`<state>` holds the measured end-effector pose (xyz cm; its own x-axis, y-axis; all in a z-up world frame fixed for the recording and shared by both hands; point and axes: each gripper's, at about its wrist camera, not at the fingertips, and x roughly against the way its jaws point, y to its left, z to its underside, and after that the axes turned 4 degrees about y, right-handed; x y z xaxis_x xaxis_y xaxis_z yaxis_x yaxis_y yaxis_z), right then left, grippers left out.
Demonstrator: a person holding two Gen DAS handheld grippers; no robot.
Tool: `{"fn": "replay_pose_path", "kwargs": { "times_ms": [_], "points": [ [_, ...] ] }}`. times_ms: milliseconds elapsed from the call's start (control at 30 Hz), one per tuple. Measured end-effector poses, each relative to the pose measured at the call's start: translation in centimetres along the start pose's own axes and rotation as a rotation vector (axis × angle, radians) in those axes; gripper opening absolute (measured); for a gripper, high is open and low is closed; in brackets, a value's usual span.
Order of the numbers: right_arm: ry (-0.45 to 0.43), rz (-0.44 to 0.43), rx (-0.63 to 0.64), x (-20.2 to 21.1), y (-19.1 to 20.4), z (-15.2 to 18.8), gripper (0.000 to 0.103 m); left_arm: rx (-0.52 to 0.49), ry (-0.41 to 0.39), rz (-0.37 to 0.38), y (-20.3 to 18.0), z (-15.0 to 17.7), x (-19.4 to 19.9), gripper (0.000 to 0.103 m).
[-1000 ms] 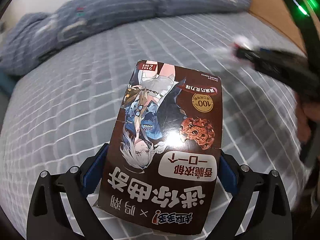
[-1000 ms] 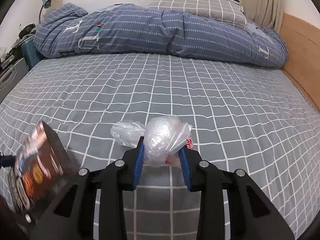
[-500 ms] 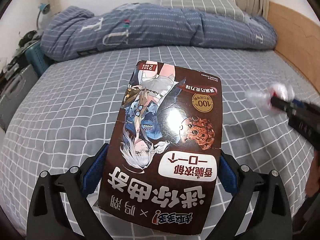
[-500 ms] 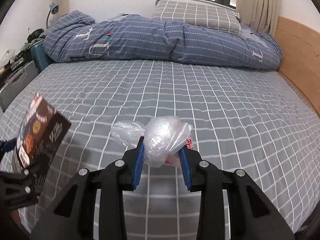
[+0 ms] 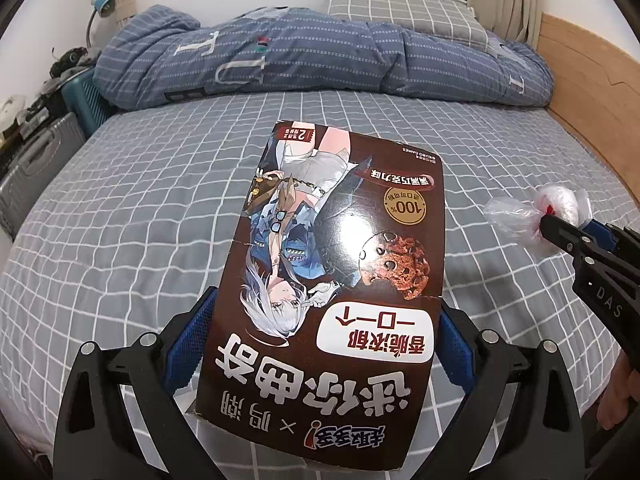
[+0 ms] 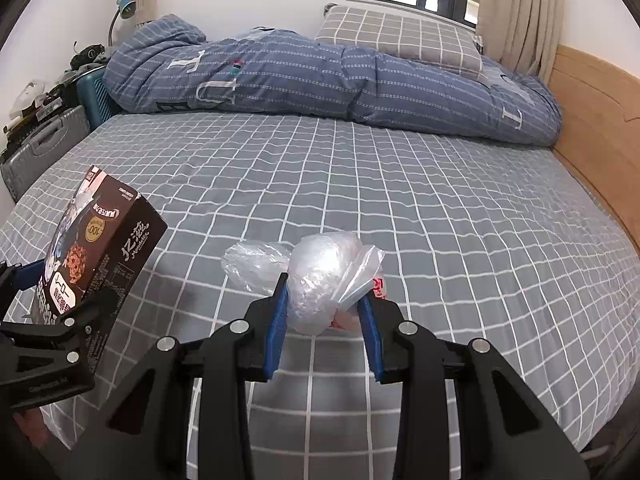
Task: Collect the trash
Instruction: 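Carry the brown box and small clear bag with both grippers over the bin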
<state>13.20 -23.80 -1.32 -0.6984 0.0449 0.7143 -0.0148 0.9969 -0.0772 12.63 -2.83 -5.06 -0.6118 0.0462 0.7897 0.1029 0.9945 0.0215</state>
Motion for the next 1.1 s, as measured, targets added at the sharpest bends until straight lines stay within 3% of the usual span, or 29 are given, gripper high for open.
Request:
{"fn": "replay_pose_path", "kwargs": {
  "times_ms": [533,1100],
  "points": [
    [-0.06,-0.012,-0.013,6.5,0.4,3.1,0.032,0.044,-0.051,0.007,0.3,2.8,5.4,0.093],
    [-0.051,-0.044,-0.001,11.4,2.0,7.9,0.032,0.059,-0.06,0.003,-0.1,7.9,10.2,0.093]
  ]
}}
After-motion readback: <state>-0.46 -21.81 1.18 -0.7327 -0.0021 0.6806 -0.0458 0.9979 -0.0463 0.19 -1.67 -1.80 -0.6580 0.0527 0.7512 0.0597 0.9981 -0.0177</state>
